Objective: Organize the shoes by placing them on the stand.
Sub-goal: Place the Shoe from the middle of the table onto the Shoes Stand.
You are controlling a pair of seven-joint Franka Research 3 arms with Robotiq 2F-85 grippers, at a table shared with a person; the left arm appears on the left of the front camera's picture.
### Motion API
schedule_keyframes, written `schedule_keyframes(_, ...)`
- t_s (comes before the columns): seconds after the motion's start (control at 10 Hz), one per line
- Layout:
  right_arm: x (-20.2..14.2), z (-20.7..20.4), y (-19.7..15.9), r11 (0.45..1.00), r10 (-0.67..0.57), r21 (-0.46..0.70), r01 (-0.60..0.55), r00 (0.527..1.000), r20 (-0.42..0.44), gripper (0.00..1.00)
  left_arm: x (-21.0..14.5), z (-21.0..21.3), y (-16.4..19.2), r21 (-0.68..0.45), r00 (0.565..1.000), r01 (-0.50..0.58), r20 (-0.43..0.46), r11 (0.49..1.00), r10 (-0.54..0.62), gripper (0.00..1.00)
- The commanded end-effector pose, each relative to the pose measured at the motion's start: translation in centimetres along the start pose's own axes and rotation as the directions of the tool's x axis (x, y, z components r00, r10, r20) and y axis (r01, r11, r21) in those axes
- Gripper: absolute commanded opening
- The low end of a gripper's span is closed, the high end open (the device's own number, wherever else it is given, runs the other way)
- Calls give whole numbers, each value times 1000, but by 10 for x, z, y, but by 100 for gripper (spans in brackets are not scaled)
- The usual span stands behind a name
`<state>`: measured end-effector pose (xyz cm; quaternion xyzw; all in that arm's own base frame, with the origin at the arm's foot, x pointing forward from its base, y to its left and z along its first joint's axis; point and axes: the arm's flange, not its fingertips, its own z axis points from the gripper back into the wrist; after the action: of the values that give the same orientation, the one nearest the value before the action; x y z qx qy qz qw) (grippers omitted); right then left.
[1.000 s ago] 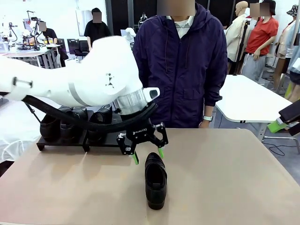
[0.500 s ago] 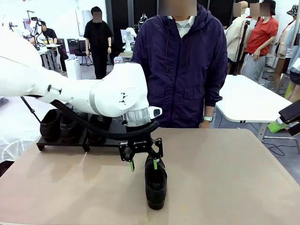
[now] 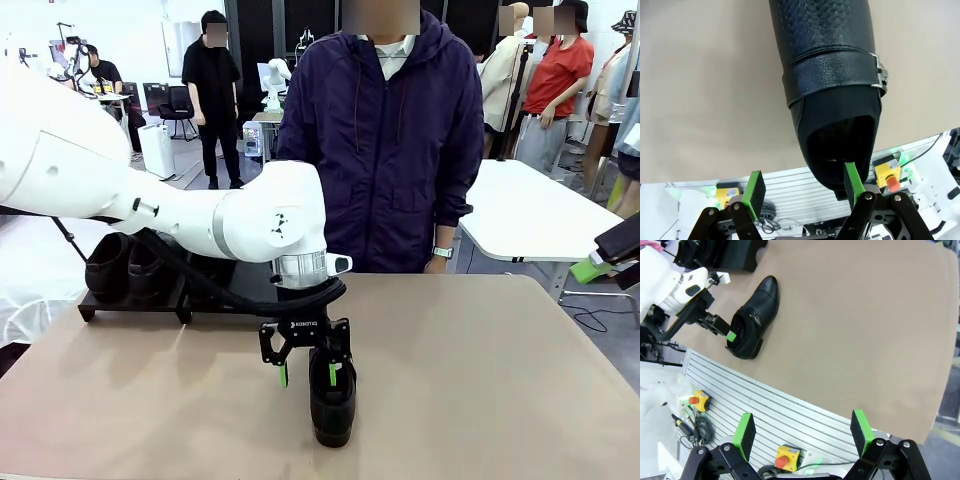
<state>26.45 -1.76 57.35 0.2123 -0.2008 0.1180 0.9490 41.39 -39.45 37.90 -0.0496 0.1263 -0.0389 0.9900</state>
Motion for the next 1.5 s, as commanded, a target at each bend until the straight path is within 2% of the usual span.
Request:
schedule_keyframes(0.0, 3, 3, 3, 1000, -8, 13, 8, 1000, 1, 100, 7, 0, -1, 5, 998, 34, -48, 999, -33, 82)
schedule_keyframes(0.5, 3, 3, 3, 1000, -8, 13, 8, 1000, 1, 100, 18, -15, -1, 36, 999, 38, -16, 999, -38, 82)
schedule_keyframes(0.7, 3, 3, 3, 1000, -8, 13, 8, 1000, 1, 100, 21, -16, -2, 51, 996, 4, 90, 999, -9, 0)
schedule_keyframes(1.1, 3, 3, 3, 1000, -8, 13, 8, 1000, 1, 100, 25, -21, -3, 77, 990, -13, 144, 997, 2, 0)
schedule_keyframes(1.4, 3, 3, 3, 1000, -8, 13, 8, 1000, 1, 100, 27, -25, -4, 90, 992, -15, 126, 996, 3, 0)
